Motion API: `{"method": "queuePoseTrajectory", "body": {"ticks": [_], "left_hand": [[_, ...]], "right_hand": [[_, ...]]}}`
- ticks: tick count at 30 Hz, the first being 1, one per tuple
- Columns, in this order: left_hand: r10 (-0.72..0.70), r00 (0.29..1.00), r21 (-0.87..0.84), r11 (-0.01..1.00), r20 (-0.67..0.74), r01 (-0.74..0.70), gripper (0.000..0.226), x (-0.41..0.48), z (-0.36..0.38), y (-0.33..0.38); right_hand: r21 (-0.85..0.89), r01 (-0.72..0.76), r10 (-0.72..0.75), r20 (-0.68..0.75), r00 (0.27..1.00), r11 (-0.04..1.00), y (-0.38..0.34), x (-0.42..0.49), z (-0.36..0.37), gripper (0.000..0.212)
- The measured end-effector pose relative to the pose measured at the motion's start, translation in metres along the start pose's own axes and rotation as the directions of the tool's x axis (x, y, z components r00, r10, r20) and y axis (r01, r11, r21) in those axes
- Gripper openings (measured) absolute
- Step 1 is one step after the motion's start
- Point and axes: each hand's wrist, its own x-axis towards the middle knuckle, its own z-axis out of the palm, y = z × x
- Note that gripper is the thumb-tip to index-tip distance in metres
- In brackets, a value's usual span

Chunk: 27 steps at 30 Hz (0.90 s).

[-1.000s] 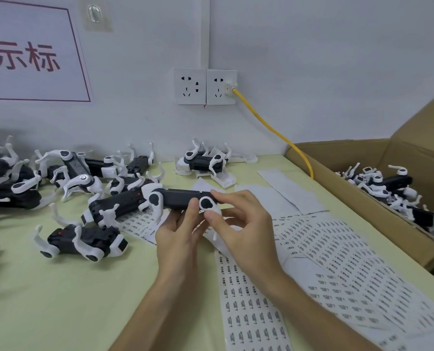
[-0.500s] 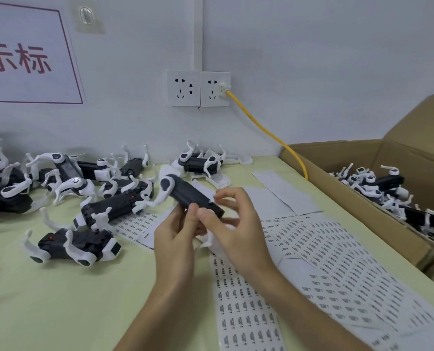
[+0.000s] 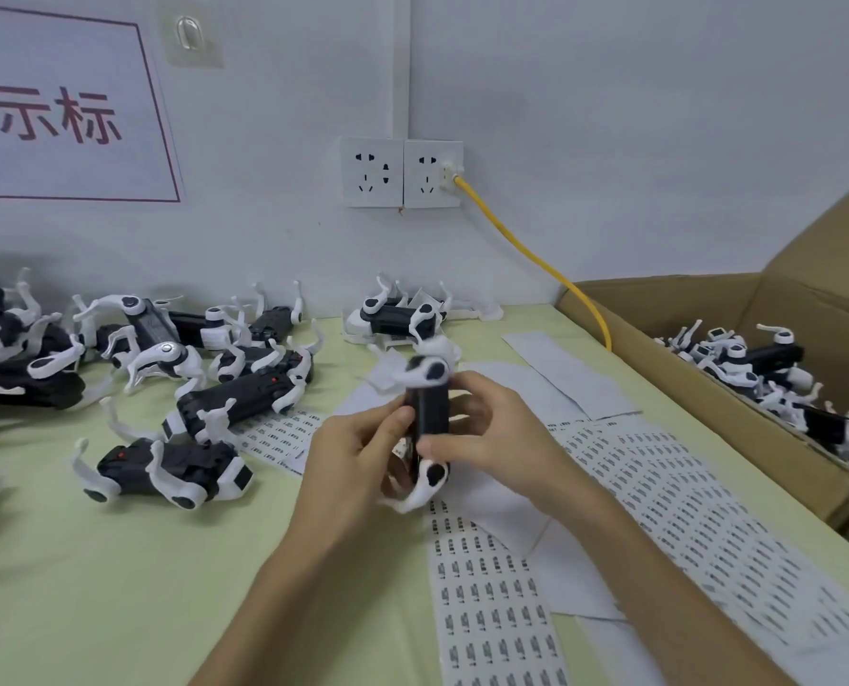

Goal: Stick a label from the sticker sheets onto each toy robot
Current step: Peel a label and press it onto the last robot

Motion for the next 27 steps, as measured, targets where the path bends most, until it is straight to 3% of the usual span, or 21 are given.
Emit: {"method": "queuePoseTrajectory", "body": {"ticks": [3, 7, 13, 18, 22, 25, 27], "left_hand": [[-0.007, 1.0, 0.078, 0.997, -0.016, 0.008, 0.035, 0.003, -0.006, -0.002], [-0.019, 1.0, 0.006, 1.0, 0.002, 0.019, 0.032, 0.004, -0.01, -0.001], [-0.09, 0.971, -0.135, 0.983, 0.223, 0.123, 0.027, -0.001, -0.005, 0.005], [-0.104, 0.94, -0.312, 0.926, 0.324, 0.211, 0.035, -0.002, -0.008, 0.005], [-0.117, 0.914, -0.357, 0.895, 0.388, 0.267, 0.036, -0.002, -0.009, 0.003], [-0.127, 0.901, -0.317, 0.908, 0.414, 0.274, 0.025, -0.002, -0.008, 0.005], [-0.111, 0.897, -0.296, 0.92, 0.427, 0.255, 0.032, -0.002, -0.006, 0.004]], "right_hand": [[-0.181, 0.023, -0.02, 0.017, 1.0, 0.983, 0.002, -0.002, -0.002, 0.053], [-0.185, 0.07, -0.077, -0.029, 0.997, 0.98, 0.005, -0.002, 0.005, 0.048], [-0.071, 0.096, -0.106, -0.162, 0.981, 0.993, 0.004, -0.001, 0.001, 0.022], [0.088, 0.037, -0.017, -0.217, 0.976, 0.995, 0.0, 0.0, 0.011, 0.024], [0.238, -0.032, 0.08, -0.191, 0.978, 0.971, -0.002, -0.001, 0.012, 0.032], [0.303, -0.107, 0.162, -0.164, 0.973, 0.947, -0.005, -0.002, 0.013, 0.045], [0.352, -0.134, 0.196, -0.146, 0.97, 0.927, -0.005, -0.003, 0.013, 0.047]]}}
